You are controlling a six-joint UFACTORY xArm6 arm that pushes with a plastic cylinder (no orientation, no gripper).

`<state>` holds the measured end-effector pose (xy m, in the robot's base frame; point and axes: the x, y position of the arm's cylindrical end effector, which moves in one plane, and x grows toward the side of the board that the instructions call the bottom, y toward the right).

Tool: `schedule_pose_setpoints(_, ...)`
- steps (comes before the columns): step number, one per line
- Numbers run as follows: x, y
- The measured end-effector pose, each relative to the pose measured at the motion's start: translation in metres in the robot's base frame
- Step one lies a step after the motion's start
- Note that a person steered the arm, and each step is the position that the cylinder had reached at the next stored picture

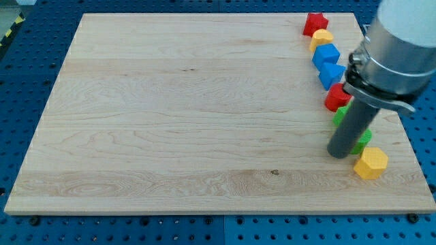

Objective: Separate the green star and the red circle

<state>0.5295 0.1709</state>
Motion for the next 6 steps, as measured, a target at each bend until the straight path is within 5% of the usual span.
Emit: schedule_pose_setpoints(6, -0.065, -0.017)
